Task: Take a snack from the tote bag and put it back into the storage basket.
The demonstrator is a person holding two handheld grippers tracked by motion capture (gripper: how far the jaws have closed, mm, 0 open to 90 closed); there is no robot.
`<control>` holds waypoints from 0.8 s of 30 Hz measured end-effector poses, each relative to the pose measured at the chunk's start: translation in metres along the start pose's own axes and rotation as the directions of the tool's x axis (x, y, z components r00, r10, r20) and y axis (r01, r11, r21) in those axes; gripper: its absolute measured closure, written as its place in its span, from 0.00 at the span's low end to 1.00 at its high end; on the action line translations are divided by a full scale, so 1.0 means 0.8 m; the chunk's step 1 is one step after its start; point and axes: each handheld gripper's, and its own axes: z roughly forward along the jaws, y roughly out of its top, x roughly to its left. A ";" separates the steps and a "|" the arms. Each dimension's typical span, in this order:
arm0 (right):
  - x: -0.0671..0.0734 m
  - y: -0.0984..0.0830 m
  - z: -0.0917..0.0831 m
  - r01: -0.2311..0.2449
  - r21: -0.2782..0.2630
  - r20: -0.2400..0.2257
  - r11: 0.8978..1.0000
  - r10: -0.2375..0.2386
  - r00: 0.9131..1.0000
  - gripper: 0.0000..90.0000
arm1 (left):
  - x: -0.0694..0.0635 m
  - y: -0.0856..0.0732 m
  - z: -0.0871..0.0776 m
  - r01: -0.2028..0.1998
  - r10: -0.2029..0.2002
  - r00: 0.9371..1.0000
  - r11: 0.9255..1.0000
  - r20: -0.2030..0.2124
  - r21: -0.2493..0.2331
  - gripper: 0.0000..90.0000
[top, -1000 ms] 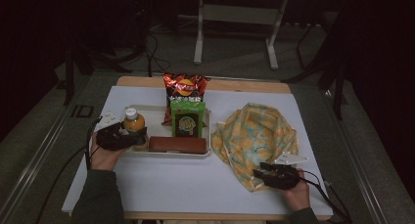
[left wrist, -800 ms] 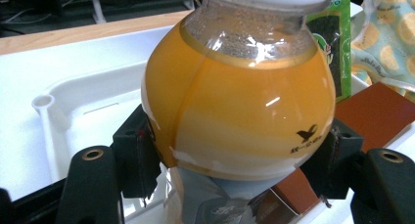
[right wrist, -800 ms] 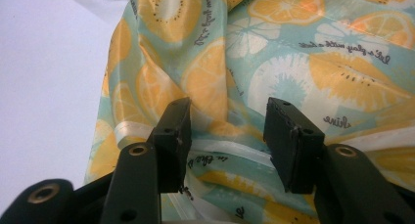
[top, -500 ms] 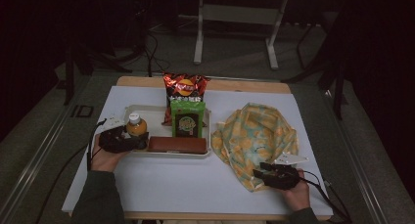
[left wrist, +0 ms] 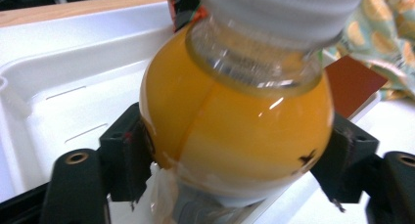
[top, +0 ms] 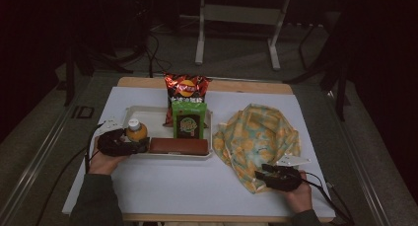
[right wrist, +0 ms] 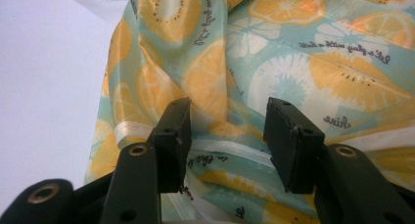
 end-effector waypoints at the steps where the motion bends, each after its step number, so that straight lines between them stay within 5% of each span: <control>1: 0.000 0.000 0.000 0.000 0.000 0.000 1.000 0.000 1.000 0.59 | 0.000 0.000 0.000 0.001 -0.001 1.000 1.000 -0.003 0.000 0.27; 8: 0.000 0.000 0.000 0.000 0.000 0.000 1.000 0.000 1.000 0.59 | 0.001 0.005 -0.006 0.020 -0.021 1.000 1.000 -0.023 -0.024 0.21; 24: 0.000 0.000 0.000 0.000 0.000 -0.001 1.000 0.000 1.000 0.59 | -0.012 0.025 -0.029 -0.013 0.002 0.996 0.994 -0.092 -0.111 0.32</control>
